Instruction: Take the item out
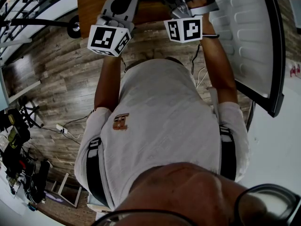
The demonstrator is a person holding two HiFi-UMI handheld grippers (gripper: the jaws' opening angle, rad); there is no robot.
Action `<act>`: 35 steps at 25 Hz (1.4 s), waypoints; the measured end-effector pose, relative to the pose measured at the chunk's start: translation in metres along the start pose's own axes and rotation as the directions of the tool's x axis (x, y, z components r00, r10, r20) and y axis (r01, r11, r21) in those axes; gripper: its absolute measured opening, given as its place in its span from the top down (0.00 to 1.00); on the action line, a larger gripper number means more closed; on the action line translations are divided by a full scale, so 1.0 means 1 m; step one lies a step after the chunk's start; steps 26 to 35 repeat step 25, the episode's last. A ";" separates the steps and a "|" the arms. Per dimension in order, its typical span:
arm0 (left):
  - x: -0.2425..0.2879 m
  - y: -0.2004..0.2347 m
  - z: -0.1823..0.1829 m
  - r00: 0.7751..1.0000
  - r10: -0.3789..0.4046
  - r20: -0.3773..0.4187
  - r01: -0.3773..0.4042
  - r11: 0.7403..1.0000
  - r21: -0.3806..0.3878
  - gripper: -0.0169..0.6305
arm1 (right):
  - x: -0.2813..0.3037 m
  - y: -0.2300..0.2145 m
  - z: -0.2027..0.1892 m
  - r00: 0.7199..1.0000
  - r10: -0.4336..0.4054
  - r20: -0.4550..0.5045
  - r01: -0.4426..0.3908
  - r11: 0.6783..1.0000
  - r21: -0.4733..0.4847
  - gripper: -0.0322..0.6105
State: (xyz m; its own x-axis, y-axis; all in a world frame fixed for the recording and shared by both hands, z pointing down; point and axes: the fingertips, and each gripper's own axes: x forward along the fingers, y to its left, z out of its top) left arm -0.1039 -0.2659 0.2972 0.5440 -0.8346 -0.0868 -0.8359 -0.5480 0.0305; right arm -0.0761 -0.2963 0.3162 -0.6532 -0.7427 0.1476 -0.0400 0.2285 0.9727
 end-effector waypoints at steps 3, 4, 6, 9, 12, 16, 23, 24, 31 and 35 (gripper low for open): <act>0.000 -0.002 0.000 1.000 -0.001 0.001 0.001 1.000 -0.001 0.95 | -0.002 0.002 0.000 1.000 0.002 0.000 -0.002 1.000 -0.003 0.89; 0.000 -0.002 0.000 1.000 -0.002 0.002 0.002 1.000 -0.001 0.95 | -0.002 0.001 0.000 1.000 0.002 0.000 -0.002 1.000 -0.004 0.89; 0.000 -0.002 0.001 1.000 -0.003 0.004 0.003 1.000 -0.003 0.95 | -0.003 0.000 0.001 1.000 0.001 -0.001 -0.001 1.000 -0.006 0.89; -0.002 -0.001 0.001 1.000 -0.004 0.003 0.004 1.000 -0.003 0.95 | -0.003 -0.002 0.005 1.000 0.001 0.000 -0.001 1.000 -0.011 0.89; -0.006 0.002 0.003 1.000 -0.004 0.003 0.005 1.000 -0.004 0.95 | -0.001 -0.005 0.010 1.000 -0.002 0.000 0.002 1.000 -0.014 0.89; -0.009 -0.002 0.002 1.000 -0.005 0.003 0.005 1.000 -0.004 0.95 | -0.006 -0.003 0.012 1.000 0.000 0.002 0.000 1.000 -0.018 0.89; -0.012 0.000 0.006 1.000 -0.002 0.006 0.002 1.000 -0.006 0.95 | -0.006 -0.006 0.017 1.000 -0.003 0.005 0.003 1.000 -0.021 0.89; -0.013 -0.001 0.008 1.000 -0.001 0.007 0.001 1.000 -0.006 0.95 | -0.007 -0.007 0.018 1.000 -0.003 0.006 0.003 1.000 -0.021 0.89; -0.014 -0.001 0.009 1.000 0.000 0.007 0.000 1.000 -0.006 0.95 | -0.009 -0.009 0.019 1.000 -0.003 0.006 0.004 1.000 -0.021 0.89; -0.014 -0.001 0.009 1.000 0.000 0.007 0.000 1.000 -0.006 0.95 | -0.009 -0.009 0.019 1.000 -0.003 0.006 0.004 1.000 -0.021 0.89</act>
